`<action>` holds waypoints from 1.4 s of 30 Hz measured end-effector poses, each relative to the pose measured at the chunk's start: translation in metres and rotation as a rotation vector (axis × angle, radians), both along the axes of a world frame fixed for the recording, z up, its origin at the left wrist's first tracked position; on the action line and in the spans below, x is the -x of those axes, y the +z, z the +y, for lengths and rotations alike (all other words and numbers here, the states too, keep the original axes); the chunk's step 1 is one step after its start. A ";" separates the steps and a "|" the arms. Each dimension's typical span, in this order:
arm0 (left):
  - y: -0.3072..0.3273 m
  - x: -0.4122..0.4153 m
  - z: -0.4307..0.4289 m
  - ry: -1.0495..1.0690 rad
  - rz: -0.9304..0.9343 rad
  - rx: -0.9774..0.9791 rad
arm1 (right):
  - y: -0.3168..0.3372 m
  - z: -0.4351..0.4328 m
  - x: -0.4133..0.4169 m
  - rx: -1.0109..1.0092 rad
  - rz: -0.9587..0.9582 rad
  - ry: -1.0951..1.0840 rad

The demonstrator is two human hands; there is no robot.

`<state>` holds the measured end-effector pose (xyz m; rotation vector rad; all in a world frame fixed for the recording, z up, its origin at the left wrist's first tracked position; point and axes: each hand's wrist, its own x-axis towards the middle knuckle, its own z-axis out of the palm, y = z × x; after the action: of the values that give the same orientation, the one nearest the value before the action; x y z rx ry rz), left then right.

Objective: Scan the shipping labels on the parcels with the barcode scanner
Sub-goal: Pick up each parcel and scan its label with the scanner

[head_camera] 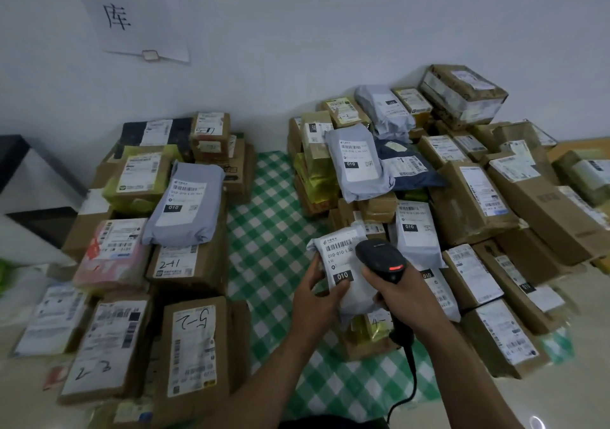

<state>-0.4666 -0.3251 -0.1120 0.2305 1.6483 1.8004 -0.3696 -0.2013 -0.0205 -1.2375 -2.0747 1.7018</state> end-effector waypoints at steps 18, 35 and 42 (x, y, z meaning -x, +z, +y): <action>-0.004 0.084 0.002 0.129 0.189 0.060 | 0.041 -0.011 0.044 0.013 -0.064 0.298; -0.017 0.103 0.010 0.167 0.174 0.094 | 0.043 -0.011 0.064 0.080 -0.069 0.334; -0.025 0.141 0.022 0.180 0.190 0.212 | 0.048 0.013 0.101 0.048 -0.072 0.333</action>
<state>-0.6077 -0.3032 -0.1367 0.1662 2.0363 1.7593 -0.4708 -0.1880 0.0271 -1.0228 -2.4072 1.8748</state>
